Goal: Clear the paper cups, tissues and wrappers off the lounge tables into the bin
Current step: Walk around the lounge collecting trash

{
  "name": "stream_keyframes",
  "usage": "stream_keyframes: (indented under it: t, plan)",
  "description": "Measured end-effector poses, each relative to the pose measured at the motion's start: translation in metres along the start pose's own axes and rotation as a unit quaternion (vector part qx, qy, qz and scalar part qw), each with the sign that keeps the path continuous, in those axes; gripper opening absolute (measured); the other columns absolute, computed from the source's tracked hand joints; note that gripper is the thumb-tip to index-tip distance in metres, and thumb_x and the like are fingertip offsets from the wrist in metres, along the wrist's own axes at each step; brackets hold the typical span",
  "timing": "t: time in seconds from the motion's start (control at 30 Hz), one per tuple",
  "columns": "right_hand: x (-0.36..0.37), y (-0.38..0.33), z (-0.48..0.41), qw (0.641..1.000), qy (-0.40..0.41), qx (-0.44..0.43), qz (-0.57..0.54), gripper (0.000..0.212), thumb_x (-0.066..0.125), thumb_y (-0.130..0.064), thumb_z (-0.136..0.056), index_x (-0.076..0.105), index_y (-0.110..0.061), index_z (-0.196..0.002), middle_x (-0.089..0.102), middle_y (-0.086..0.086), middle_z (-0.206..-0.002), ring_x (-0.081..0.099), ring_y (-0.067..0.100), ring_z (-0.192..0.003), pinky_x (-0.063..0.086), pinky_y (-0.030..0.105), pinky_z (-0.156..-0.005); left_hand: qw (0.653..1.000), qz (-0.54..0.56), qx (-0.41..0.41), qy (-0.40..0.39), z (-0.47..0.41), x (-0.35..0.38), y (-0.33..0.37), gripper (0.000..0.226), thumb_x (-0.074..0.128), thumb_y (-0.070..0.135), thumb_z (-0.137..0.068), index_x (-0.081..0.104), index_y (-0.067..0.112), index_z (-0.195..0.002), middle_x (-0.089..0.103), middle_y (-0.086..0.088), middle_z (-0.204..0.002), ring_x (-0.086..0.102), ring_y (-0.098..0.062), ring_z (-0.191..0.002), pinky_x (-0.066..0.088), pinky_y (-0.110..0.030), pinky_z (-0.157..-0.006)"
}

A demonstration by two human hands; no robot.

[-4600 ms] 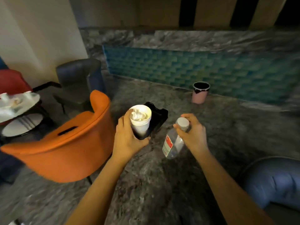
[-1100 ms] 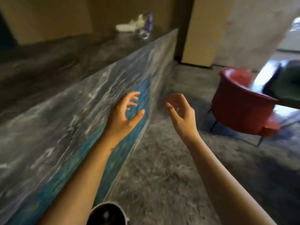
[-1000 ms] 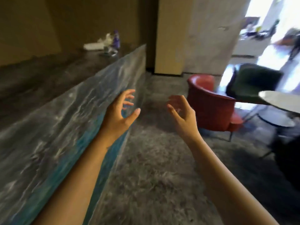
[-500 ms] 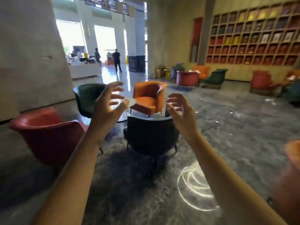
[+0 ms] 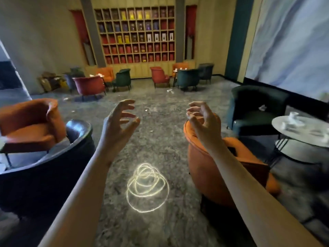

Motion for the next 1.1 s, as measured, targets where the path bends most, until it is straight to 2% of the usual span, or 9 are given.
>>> stream_keyframes:
  t: [0.1,0.23,0.43,0.6,0.67,0.83,0.97,1.1]
  plan:
    - [-0.015,0.023,-0.002,0.999,0.013,0.02,0.021,0.023,0.058,-0.019,-0.088,0.054,-0.011,-0.109,0.06,-0.007,-0.094,0.055,-0.015,-0.08,0.041,0.003,-0.067,0.999,0.013,-0.001,-0.029,-0.009,0.03,-0.011,0.049,0.059,0.044,-0.071,0.052,0.027,-0.117,0.059,0.002,-0.111,0.061,-0.014,-0.089,0.049,-0.035,-0.08]
    - [-0.008,0.04,-0.01,0.999,0.013,0.022,0.038,0.034,0.051,-0.031,-0.084,0.054,-0.01,-0.11,0.06,-0.005,-0.094,0.055,-0.012,-0.078,0.042,0.004,-0.066,0.999,0.015,0.001,-0.052,-0.018,0.048,-0.03,0.056,0.058,0.045,-0.074,0.052,0.017,-0.122,0.06,0.0,-0.113,0.062,-0.013,-0.091,0.05,-0.031,-0.079]
    - [0.025,0.069,-0.027,0.999,-0.01,0.045,0.026,0.034,0.052,-0.031,-0.08,0.056,-0.012,-0.109,0.059,-0.011,-0.092,0.055,-0.011,-0.078,0.042,0.007,-0.068,0.999,0.01,-0.028,-0.039,-0.031,0.044,-0.07,0.051,0.058,0.043,-0.074,0.053,0.02,-0.119,0.062,-0.003,-0.112,0.062,-0.014,-0.092,0.051,-0.036,-0.081]
    - [0.082,0.104,-0.048,0.997,-0.047,0.067,0.008,0.031,0.052,-0.032,-0.08,0.055,-0.018,-0.107,0.061,-0.008,-0.094,0.058,-0.001,-0.083,0.048,0.027,-0.077,0.997,-0.005,-0.067,-0.029,-0.045,0.028,-0.126,0.053,0.057,0.045,-0.073,0.055,0.017,-0.118,0.062,-0.003,-0.111,0.062,-0.015,-0.094,0.05,-0.033,-0.083]
    - [0.111,0.122,-0.06,0.995,-0.061,0.074,0.002,0.029,0.052,-0.032,-0.08,0.054,-0.02,-0.107,0.061,-0.009,-0.094,0.059,0.003,-0.083,0.049,0.031,-0.078,0.996,-0.02,-0.079,-0.031,-0.056,0.023,-0.153,0.05,0.058,0.043,-0.075,0.055,0.018,-0.118,0.062,-0.002,-0.111,0.063,-0.017,-0.095,0.05,-0.036,-0.084]
    - [0.188,0.175,-0.112,0.994,-0.074,0.082,-0.012,0.037,0.052,-0.043,-0.076,0.054,-0.021,-0.106,0.061,-0.012,-0.093,0.058,-0.003,-0.08,0.046,0.018,-0.072,0.995,-0.038,-0.084,-0.023,-0.111,0.013,-0.236,0.039,0.06,0.028,-0.078,0.056,0.018,-0.116,0.063,0.001,-0.109,0.063,-0.014,-0.094,0.051,-0.038,-0.085]
    - [0.249,0.226,-0.173,0.993,-0.072,0.088,-0.018,0.03,0.052,-0.034,-0.078,0.055,-0.021,-0.104,0.061,-0.009,-0.094,0.057,-0.006,-0.078,0.044,0.012,-0.069,0.996,-0.038,-0.081,-0.021,-0.181,0.003,-0.313,0.039,0.061,0.028,-0.078,0.056,0.019,-0.116,0.063,0.001,-0.108,0.063,-0.013,-0.094,0.051,-0.038,-0.087]
    - [0.305,0.28,-0.243,0.992,-0.065,0.104,-0.008,0.034,0.052,-0.033,-0.078,0.056,-0.017,-0.107,0.061,-0.007,-0.095,0.057,-0.002,-0.08,0.045,0.019,-0.073,0.995,-0.043,-0.09,-0.028,-0.262,-0.003,-0.392,0.04,0.061,0.03,-0.077,0.056,0.022,-0.116,0.063,0.002,-0.108,0.062,-0.013,-0.094,0.051,-0.04,-0.087]
Point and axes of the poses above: each hand's wrist, its own z-axis away from the middle knuckle, its own x-axis out of the palm, y = z × x, the point moved 8 cm from there along -z, towards the middle knuckle
